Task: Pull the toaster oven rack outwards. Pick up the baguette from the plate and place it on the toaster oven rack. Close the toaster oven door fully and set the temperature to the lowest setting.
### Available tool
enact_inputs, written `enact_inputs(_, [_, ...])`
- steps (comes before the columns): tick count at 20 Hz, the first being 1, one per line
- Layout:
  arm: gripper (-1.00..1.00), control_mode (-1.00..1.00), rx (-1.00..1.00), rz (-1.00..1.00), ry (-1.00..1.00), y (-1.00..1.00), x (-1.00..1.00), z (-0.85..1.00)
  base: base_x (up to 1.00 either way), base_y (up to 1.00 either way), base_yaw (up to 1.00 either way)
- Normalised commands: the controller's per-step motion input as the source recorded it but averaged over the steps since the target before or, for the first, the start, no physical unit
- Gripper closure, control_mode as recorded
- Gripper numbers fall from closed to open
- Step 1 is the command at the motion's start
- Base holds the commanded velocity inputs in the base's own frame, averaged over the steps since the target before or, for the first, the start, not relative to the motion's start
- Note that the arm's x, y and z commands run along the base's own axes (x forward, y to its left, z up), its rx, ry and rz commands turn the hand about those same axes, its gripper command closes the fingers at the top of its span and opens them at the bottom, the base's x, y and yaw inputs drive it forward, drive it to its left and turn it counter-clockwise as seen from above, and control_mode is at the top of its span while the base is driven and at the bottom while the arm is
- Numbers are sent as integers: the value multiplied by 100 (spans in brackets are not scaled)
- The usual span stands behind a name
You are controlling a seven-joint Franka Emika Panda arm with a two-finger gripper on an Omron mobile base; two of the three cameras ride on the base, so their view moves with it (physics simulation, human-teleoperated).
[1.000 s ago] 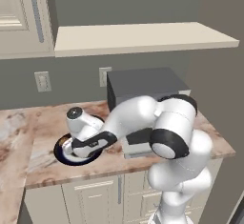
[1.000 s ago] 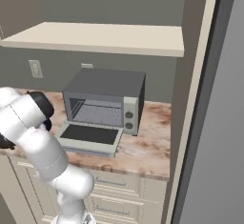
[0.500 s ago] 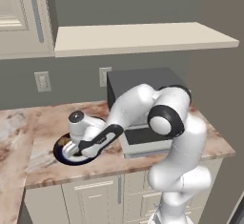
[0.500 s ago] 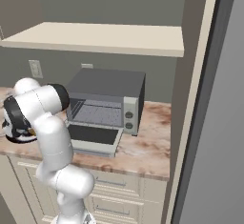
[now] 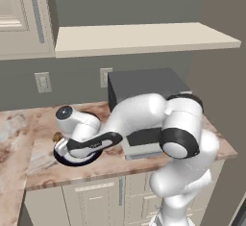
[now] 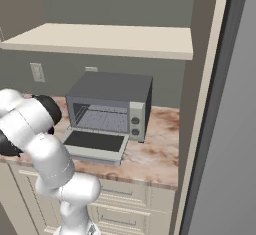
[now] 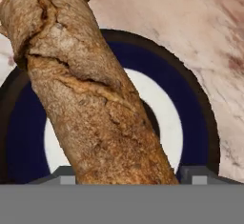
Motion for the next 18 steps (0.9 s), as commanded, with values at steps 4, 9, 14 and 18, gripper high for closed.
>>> enact_inputs(4, [100, -100, 0, 0, -1, -32, -38, 100, 0, 0, 0])
enact_inputs(9, [100, -100, 0, 0, 2, -70, -41, 89, 0, 0, 0])
enact_inputs(14, [100, -100, 0, 2, 0, -100, -44, 58, 0, 0, 0])
enact_inputs(18, [100, -100, 0, 5, 0, -100, -24, 44, 0, 0, 0])
